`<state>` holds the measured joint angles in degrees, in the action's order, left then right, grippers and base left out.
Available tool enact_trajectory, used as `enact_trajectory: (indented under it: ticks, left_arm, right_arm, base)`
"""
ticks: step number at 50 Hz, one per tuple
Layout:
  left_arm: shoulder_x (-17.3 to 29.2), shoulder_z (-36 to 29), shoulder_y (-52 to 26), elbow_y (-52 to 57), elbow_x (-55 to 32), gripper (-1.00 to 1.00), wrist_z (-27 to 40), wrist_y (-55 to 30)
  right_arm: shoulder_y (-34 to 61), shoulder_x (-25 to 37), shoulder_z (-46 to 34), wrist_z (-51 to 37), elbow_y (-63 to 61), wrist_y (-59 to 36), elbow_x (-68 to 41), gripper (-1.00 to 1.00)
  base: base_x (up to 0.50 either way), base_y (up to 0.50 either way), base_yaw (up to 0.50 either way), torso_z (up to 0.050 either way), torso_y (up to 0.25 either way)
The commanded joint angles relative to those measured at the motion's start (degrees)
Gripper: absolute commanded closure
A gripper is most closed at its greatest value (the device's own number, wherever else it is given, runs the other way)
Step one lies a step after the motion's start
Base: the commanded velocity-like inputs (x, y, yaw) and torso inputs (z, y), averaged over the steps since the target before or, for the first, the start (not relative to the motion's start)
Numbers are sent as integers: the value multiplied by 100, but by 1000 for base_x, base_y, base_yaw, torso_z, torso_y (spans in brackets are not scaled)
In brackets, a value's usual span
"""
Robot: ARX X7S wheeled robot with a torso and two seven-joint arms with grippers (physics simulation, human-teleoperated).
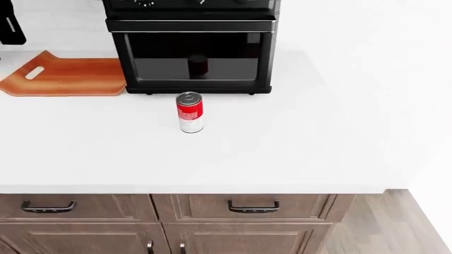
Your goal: Pick the cans from the counter and place them in their designated side in the cabinet.
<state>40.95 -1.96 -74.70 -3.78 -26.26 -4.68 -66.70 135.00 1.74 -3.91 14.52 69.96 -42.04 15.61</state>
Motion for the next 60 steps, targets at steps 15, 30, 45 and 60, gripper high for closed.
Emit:
enact_trajectory:
  ticks: [15, 30, 45, 60]
  left_arm:
    - [-288, 288, 494, 636, 148, -100, 513, 588]
    - [-672, 424, 730, 480, 260, -100, 740, 1181]
    - [-672, 548, 769, 588, 134, -100, 765, 1025]
    - [-1047, 1102, 1382, 1700, -319, -100, 1001, 929]
  right_arm:
    - [-64, 15, -562, 47, 502, 707, -1136, -100]
    - [-1562, 262, -775, 147, -2650, 45, -1405, -100]
    - [-2817, 546, -923, 185, -5587, -1124, -1425, -100]
    - [-4318, 742, -572, -155, -7759, -1864, -1419, -100]
  base:
    - [0, 0, 0, 0, 0]
    - [0, 0, 0, 0, 0]
    - [0, 0, 0, 0, 0]
    - [0, 0, 0, 0, 0]
